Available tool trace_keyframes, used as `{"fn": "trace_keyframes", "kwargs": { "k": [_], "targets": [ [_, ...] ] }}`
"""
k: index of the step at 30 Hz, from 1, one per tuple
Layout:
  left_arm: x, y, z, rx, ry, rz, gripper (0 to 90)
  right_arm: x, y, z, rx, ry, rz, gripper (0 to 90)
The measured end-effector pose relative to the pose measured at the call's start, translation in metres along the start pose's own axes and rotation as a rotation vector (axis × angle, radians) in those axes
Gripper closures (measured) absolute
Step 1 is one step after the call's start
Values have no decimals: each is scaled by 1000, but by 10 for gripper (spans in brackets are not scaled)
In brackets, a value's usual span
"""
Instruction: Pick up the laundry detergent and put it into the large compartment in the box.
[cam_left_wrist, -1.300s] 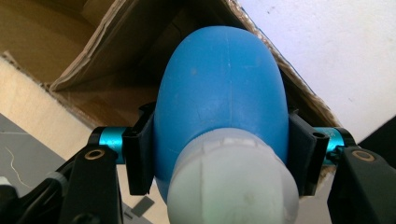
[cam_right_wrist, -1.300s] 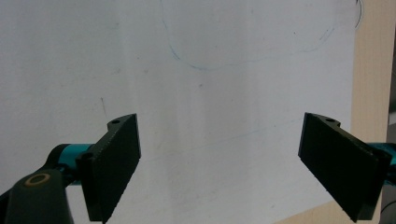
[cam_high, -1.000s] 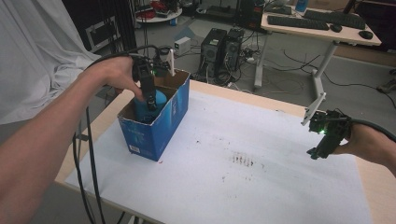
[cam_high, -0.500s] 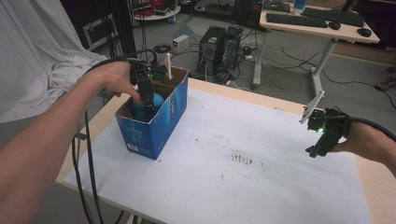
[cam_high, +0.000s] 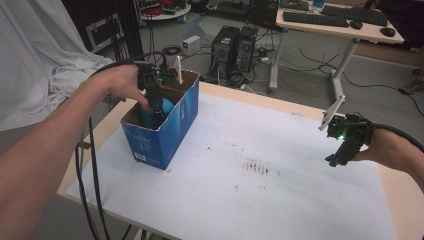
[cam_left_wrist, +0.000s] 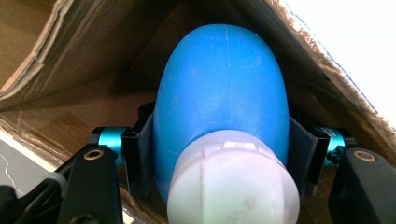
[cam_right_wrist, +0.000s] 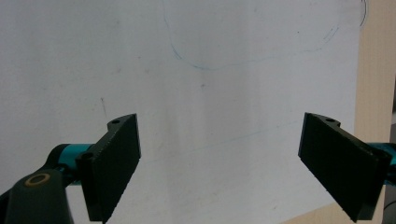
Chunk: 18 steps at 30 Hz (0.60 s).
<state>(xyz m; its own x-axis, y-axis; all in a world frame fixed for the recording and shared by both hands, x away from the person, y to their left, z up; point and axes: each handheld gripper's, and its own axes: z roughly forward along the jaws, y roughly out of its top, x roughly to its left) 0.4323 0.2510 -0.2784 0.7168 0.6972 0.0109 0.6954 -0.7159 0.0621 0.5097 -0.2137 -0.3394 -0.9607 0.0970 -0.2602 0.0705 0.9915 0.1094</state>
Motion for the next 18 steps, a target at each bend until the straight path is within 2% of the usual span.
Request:
{"fn": "trace_keyframes", "kwargs": {
  "k": [18],
  "targets": [
    [0,2,2,10,2,-7,355,1,1,-1,-6,0,3,121]
  ]
}}
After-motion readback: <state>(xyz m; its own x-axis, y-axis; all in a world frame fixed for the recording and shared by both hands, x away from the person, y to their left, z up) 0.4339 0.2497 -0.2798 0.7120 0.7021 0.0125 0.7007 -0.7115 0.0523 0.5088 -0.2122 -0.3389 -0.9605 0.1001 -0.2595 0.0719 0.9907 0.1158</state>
